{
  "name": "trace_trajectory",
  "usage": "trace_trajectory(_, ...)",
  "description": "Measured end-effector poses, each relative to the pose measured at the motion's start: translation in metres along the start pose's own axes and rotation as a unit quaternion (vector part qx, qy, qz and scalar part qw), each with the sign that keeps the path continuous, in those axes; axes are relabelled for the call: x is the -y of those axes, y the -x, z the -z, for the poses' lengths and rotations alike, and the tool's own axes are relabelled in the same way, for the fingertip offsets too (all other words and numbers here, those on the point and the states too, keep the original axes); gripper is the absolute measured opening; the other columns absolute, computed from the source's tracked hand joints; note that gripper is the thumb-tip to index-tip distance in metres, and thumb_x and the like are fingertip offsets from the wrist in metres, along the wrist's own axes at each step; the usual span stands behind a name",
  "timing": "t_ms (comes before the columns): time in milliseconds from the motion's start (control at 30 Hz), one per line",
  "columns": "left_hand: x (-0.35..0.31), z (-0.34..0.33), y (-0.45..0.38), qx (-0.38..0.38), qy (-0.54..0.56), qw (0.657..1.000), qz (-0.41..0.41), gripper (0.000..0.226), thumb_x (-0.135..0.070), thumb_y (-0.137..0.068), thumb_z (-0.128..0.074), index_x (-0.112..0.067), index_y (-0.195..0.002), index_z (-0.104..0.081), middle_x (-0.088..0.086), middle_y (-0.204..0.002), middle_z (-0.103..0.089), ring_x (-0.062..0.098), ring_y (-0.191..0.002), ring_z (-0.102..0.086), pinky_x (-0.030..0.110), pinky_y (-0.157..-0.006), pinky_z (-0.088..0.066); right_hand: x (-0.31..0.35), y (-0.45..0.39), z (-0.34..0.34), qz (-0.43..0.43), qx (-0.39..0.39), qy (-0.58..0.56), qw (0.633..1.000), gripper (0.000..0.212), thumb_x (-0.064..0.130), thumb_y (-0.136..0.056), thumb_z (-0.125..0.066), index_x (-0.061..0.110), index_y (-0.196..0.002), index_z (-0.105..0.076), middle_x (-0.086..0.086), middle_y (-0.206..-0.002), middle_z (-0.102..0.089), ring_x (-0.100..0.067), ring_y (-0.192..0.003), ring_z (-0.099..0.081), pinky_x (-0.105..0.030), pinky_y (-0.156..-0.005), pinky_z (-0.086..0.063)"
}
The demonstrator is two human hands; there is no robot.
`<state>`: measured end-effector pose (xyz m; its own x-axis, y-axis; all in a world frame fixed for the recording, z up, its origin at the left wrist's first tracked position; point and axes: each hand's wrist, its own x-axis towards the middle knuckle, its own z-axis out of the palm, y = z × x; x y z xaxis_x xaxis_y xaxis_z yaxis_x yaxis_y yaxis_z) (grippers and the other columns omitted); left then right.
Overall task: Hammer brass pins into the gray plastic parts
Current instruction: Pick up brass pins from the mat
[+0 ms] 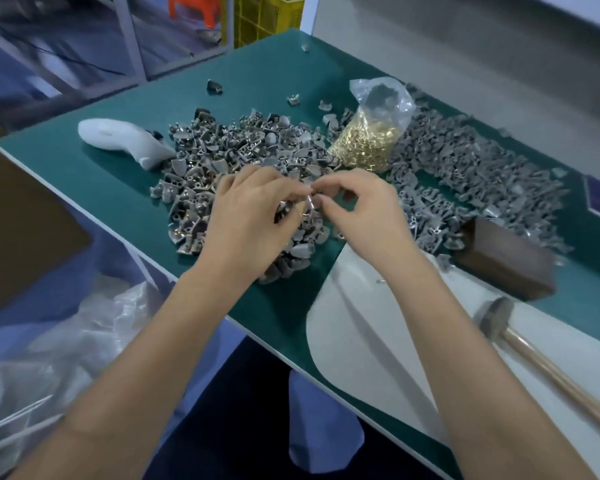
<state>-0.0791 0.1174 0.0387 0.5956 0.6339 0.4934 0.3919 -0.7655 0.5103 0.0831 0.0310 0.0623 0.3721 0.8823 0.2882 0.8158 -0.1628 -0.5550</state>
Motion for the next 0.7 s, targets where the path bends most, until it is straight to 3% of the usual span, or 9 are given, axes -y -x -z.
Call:
trace_trajectory(67, -0.016, -0.009, 0.002, 0.014, 0.028, 0.999, -0.034, 0.016, -0.026, -0.094, -0.07, -0.026, -0.108, -0.078, -0.008, -0.1, -0.07, 0.018, -0.101, -0.062, 0.037, -0.091, -0.044, -0.016, 0.015, 0.016, -0.018, -0.015, 0.018, 1.0, 0.012, 0.026, -0.094, -0.072, 0.029, -0.104, -0.077, 0.011, -0.097, -0.071, -0.012, -0.096, -0.061, -0.039, -0.09, -0.051)
trace_trajectory(133, -0.032, -0.017, 0.008, 0.029, 0.077, 0.995, -0.062, 0.015, -0.023, -0.094, -0.07, -0.025, -0.106, -0.078, -0.009, -0.096, -0.069, 0.011, -0.085, -0.062, 0.032, -0.078, -0.051, -0.034, 0.034, 0.034, -0.041, -0.037, 0.021, 0.998, 0.011, 0.023, -0.094, -0.073, 0.027, -0.103, -0.077, 0.014, -0.093, -0.07, -0.007, -0.091, -0.061, -0.031, -0.087, -0.05)
trace_trajectory(233, -0.052, -0.033, 0.022, 0.078, 0.099, 0.989, -0.078, 0.014, -0.027, -0.096, -0.068, -0.031, -0.107, -0.075, -0.016, -0.091, -0.06, 0.003, -0.071, -0.051, 0.023, -0.059, -0.043, -0.06, 0.071, 0.058, -0.09, -0.071, 0.029, 0.993, 0.01, 0.021, -0.093, -0.073, 0.027, -0.099, -0.078, 0.024, -0.087, -0.067, 0.004, -0.082, -0.059, -0.017, -0.077, -0.045)
trace_trajectory(333, -0.063, -0.05, 0.031, 0.131, 0.052, 0.988, -0.058, 0.016, -0.033, -0.098, -0.064, -0.036, -0.113, -0.069, -0.019, -0.097, -0.06, 0.002, -0.085, -0.055, 0.027, -0.064, -0.045, -0.081, 0.103, 0.073, -0.134, -0.09, 0.042, 0.986, 0.011, 0.022, -0.093, -0.073, 0.03, -0.096, -0.078, 0.03, -0.087, -0.065, 0.005, -0.082, -0.06, -0.018, -0.08, -0.047)
trace_trajectory(433, -0.07, -0.061, 0.029, 0.148, 0.004, 0.988, -0.041, 0.024, -0.034, -0.098, -0.063, -0.035, -0.122, -0.064, -0.013, -0.108, -0.062, 0.014, -0.098, -0.063, 0.036, -0.073, -0.053, -0.094, 0.123, 0.077, -0.143, -0.103, 0.051, 0.983, 0.011, 0.019, -0.092, -0.073, 0.028, -0.094, -0.079, 0.032, -0.085, -0.064, 0.008, -0.08, -0.059, -0.01, -0.078, -0.043)
trace_trajectory(533, -0.076, -0.067, 0.021, 0.16, -0.032, 0.986, -0.026, 0.02, -0.037, -0.099, -0.061, -0.035, -0.118, -0.067, -0.009, -0.108, -0.061, 0.019, -0.096, -0.063, 0.035, -0.069, -0.05, -0.099, 0.133, 0.075, -0.148, -0.101, 0.039, 0.983, 0.01, 0.022, -0.093, -0.071, 0.029, -0.095, -0.079, 0.023, -0.089, -0.069, 0.003, -0.081, -0.059, -0.025, -0.083, -0.05)
trace_trajectory(600, -0.078, -0.068, 0.016, 0.163, -0.052, 0.985, -0.027, 0.009, -0.035, -0.099, -0.062, -0.035, -0.102, -0.07, -0.008, -0.1, -0.061, 0.018, -0.091, -0.062, 0.033, -0.064, -0.048, -0.098, 0.136, 0.072, -0.147, -0.1, 0.041, 0.983, 0.01, 0.025, -0.094, -0.069, 0.03, -0.095, -0.078, 0.016, -0.094, -0.073, -0.006, -0.088, -0.062, -0.039, -0.086, -0.054)
trace_trajectory(700, -0.081, -0.07, 0.012, 0.157, -0.07, 0.985, -0.033, 0.01, -0.027, -0.096, -0.063, -0.028, -0.088, -0.068, -0.007, -0.092, -0.061, 0.016, -0.087, -0.06, 0.028, -0.057, -0.038, -0.098, 0.136, 0.071, -0.135, -0.098, 0.068, 0.984, 0.01, 0.029, -0.095, -0.066, 0.032, -0.095, -0.077, 0.016, -0.095, -0.073, -0.013, -0.095, -0.061, -0.046, -0.087, -0.052)
